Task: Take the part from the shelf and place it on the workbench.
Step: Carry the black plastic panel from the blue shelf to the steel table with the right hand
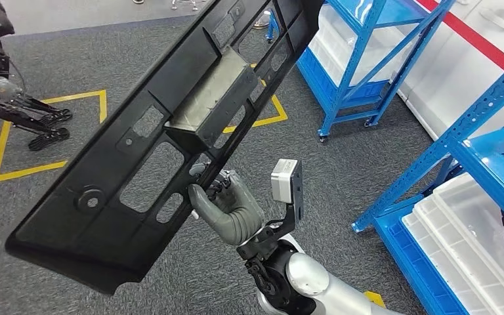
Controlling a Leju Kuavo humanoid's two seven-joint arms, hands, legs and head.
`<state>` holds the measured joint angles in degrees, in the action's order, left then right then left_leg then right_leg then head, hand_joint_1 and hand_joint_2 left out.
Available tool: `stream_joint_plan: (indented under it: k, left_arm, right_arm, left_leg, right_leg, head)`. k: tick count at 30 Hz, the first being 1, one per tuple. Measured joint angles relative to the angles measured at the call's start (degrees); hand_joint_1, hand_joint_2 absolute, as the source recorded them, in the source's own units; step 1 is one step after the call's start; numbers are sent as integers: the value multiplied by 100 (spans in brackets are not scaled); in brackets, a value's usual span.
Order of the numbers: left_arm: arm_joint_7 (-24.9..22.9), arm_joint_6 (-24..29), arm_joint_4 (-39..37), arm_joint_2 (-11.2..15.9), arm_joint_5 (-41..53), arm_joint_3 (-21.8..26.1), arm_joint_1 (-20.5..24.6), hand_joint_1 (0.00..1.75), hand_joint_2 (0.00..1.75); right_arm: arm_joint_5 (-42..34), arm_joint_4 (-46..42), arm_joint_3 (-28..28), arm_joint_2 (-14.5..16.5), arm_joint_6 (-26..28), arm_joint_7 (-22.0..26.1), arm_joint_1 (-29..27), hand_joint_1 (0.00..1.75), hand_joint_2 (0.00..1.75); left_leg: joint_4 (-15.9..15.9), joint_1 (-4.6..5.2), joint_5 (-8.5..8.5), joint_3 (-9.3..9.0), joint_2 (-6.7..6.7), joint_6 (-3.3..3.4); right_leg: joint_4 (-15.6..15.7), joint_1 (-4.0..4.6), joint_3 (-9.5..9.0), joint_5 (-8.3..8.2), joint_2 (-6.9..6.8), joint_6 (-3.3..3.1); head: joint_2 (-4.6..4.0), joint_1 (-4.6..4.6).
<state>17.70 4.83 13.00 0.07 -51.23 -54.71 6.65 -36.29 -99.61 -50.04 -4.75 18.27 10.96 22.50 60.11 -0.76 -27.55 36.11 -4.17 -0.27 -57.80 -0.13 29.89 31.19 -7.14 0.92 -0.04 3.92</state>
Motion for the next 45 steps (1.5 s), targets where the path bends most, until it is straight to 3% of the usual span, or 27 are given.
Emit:
stream_joint_plan:
  k: [2,4,6,8,10,12,14,15,16,18,20,21,22,23,25,27,28,30,32,34,36,37,38,40,42,43,45]
  left_arm:
    - [-59,7,-1,-2,-8,-15,16,0,0]
    - [-102,13,-1,-13,-14,-20,29,0,0]
    - [-126,13,-1,-22,-16,-22,27,0,0]
    - [-138,14,-2,-26,-17,-22,18,0,0]
    - [-138,14,-2,-40,-17,-22,17,0,0]
    - [-137,15,-2,-63,-17,-23,14,0,0]
    - [-139,15,-3,-72,-17,-24,-6,0,0]
    - [-139,15,-3,-69,-17,-24,-17,0,0]
    - [-140,15,-4,-64,-18,-24,-22,0,0]
    - [-139,15,-6,-52,-19,-24,-14,0,0]
    - [-140,15,-7,-48,-19,-25,-7,0,0]
    - [-140,15,-7,-49,-19,-25,-10,0,0]
    - [-141,15,-7,-48,-19,-26,-14,0,0]
    - [-142,15,-8,-48,-19,-26,-16,0,0]
    - [-142,15,-8,-51,-19,-27,-11,0,0]
    - [-144,15,-8,-53,-25,-28,-8,0,0]
    - [-146,15,-8,-55,-29,-30,-9,0,0]
    - [-154,15,-9,-55,-43,-31,-10,0,0]
    - [-165,16,-9,-61,-62,-31,0,0,0]
    - [-178,17,-9,-75,-82,-31,14,0,0]
    - [-196,25,-9,-91,-100,-31,16,0,0]
    - [-204,34,-9,-96,-108,-31,12,0,0]
    - [-210,45,-9,-98,-114,-31,8,0,0]
    - [-211,62,-8,-115,-118,-31,6,0,0]
    - [-208,68,-6,-149,-120,-31,9,0,0]
    - [-207,69,-5,-167,-120,-31,5,0,0]
    - [-204,72,-5,-186,-120,-32,-5,0,0]
  right_arm:
    - [44,-8,1,-9,1,11,-63,175,175]
    - [75,-10,2,-28,2,14,-145,175,175]
    - [87,-7,-1,-48,2,14,-202,175,175]
    - [89,-9,-1,-62,2,14,-218,175,175]
    - [91,-21,0,-71,2,14,-215,175,175]
    - [91,-32,1,-79,2,14,-209,175,175]
    - [91,-39,1,-79,2,14,-200,175,175]
    - [91,-43,0,-73,1,14,-195,175,175]
    - [91,-50,-2,-64,-1,15,-193,175,175]
    - [92,-60,-4,-53,-4,18,-198,175,175]
    - [91,-61,-6,-55,-4,21,-224,175,175]
    - [91,-58,-8,-58,-4,21,-236,175,175]
    - [90,-55,-10,-61,-4,20,-243,175,175]
    - [90,-52,-12,-62,-4,20,-244,175,175]
    - [91,-50,-11,-64,-4,19,-238,175,175]
    - [93,-51,-10,-64,-7,19,-231,175,175]
    - [94,-52,-10,-65,-8,19,-230,175,175]
    - [95,-55,-12,-64,-13,19,-234,175,175]
    - [99,-60,-9,-66,-26,19,-248,175,175]
    - [108,-62,-6,-76,-47,19,-283,175,175]
    - [126,-55,-10,-90,-69,19,-324,175,175]
    - [137,-51,-14,-95,-80,19,-338,175,175]
    - [147,-49,-18,-96,-89,19,-345,175,175]
    - [171,-50,-22,-97,-103,19,-348,175,175]
    - [201,-51,-27,-97,-109,17,-364,175,175]
    - [214,-50,-33,-97,-109,16,-372,175,175]
    - [225,-51,-51,-82,-110,14,-380,175,175]
  left_leg:
    - [-7,-8,26,6,182,60]
    - [-7,10,46,20,378,108]
    - [-6,46,65,32,583,141]
    - [-6,76,87,35,787,158]
    - [-9,81,118,45,963,149]
    - [-17,53,161,85,1095,100]
    - [-51,30,218,124,1213,24]
    - [-49,46,210,146,1126,-1]
    - [11,65,142,189,949,-24]
    - [455,76,-188,397,510,-66]
    - [1106,17,-512,662,400,-142]
    - [1275,-17,-550,712,398,-185]
    - [1252,-45,-492,662,381,-230]
    - [1010,-71,-348,498,333,-274]
    - [313,-87,-104,74,46,-335]
    - [-17,-56,-61,-109,-158,-251]
    - [-8,-33,-73,-96,-150,-176]
    - [-5,-25,-58,-60,-11,-68]
    - [-10,-29,-27,-40,151,2]
    - [-11,-19,-1,-21,327,56]
    - [-10,8,18,-8,518,93]
    - [-10,25,27,-7,619,105]
    - [-10,41,37,-7,720,115]
    - [-13,54,63,-4,906,117]
    - [-16,28,100,24,1059,80]
    - [-24,5,125,48,1131,44]
    - [-57,-18,176,93,1243,-35]
  right_leg:
    - [-381,-32,128,288,282,31]
    - [-1128,-35,442,675,583,22]
    - [-1583,-14,675,774,683,-30]
    - [-1226,29,555,440,756,-128]
    - [-473,73,250,53,990,-235]
    - [-74,98,86,-63,1167,-295]
    - [20,108,59,-93,1100,-319]
    - [93,100,39,-141,1033,-318]
    - [181,90,15,-198,963,-324]
    - [304,73,-12,-281,799,-320]
    - [313,65,-3,-290,613,-317]
    - [301,54,2,-282,519,-304]
    - [285,39,5,-269,431,-284]
    - [255,19,8,-248,352,-251]
    - [150,-4,22,-172,220,-154]
    - [51,6,38,-103,135,-67]
    - [32,14,41,-90,101,-41]
    - [11,-8,37,-60,59,-4]
    - [-244,-42,131,158,264,33]
    - [-921,-52,412,547,559,41]
    - [-1536,-36,693,758,667,10]
    - [-1584,-26,728,700,691,-26]
    - [-1419,-12,666,536,726,-76]
    - [-701,22,365,120,966,-209]
    - [-173,49,141,-79,1232,-305]
    - [-83,58,104,-78,1279,-331]
    - [44,57,64,-132,1135,-332]
  head:
    - [0,37]
    - [0,99]
    - [0,160]
    - [0,188]
    - [0,181]
    - [0,183]
    - [0,210]
    - [0,208]
    - [0,176]
    - [0,81]
    - [0,3]
    - [0,-19]
    - [0,-34]
    - [0,-41]
    - [0,-69]
    - [0,-75]
    - [0,-69]
    - [0,-27]
    - [0,8]
    - [0,67]
    - [0,126]
    - [0,152]
    - [0,173]
    - [0,188]
    - [0,169]
    - [0,177]
    - [0,217]
